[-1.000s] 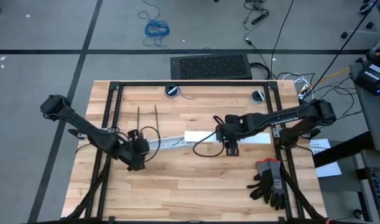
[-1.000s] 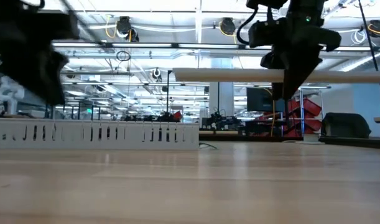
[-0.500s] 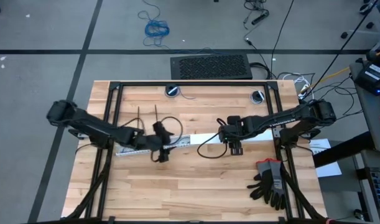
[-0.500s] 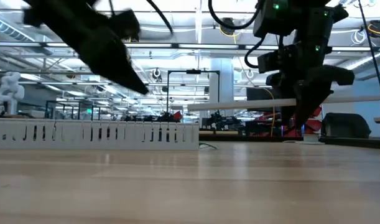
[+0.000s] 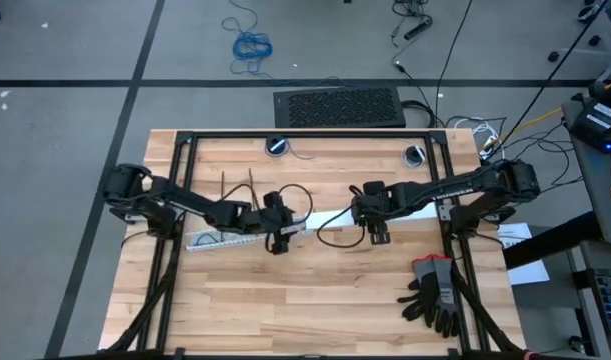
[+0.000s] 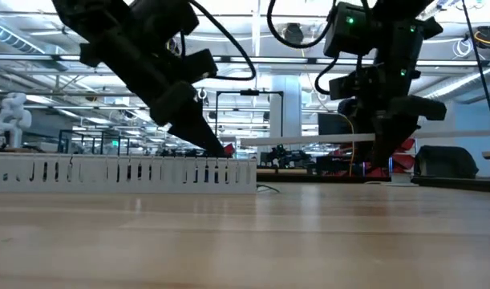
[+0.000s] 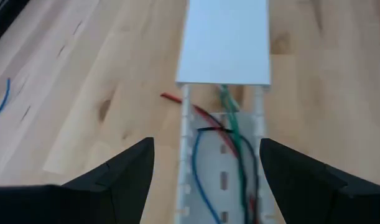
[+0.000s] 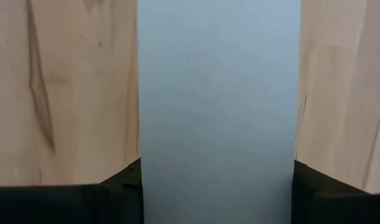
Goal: Ziptie cables
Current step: Close the white cable duct
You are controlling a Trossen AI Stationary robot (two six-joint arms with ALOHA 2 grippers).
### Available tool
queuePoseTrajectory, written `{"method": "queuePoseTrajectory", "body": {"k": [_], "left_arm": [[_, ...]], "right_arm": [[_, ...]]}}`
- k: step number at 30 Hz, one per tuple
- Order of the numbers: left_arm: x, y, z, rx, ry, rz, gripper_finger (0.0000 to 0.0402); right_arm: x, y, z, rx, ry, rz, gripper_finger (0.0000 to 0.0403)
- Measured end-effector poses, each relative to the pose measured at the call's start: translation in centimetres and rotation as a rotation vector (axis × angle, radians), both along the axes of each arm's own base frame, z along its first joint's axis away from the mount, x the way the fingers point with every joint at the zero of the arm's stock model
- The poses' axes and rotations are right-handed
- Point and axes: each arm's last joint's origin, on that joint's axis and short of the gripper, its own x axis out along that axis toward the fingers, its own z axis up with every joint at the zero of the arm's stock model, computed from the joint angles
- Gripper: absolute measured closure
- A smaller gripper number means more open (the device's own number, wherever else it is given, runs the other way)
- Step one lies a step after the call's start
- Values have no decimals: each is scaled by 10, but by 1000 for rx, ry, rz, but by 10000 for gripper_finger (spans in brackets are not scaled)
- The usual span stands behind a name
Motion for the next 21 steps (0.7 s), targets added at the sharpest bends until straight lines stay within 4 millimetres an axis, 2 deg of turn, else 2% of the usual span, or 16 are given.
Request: {"method": "queuePoseTrajectory", "body": {"k": [7, 17, 21], "left_arm": [[1, 11, -1, -97, 12, -39, 113], [1, 11, -3, -146, 21, -19, 113], [5, 13, -23, -144, 80, -10, 113]], "right_arm": [[-7, -1, -14, 3, 14, 0, 203], [-5, -1, -14, -1, -12, 17, 203], [-3, -1, -14, -3, -28, 25, 203]]}}
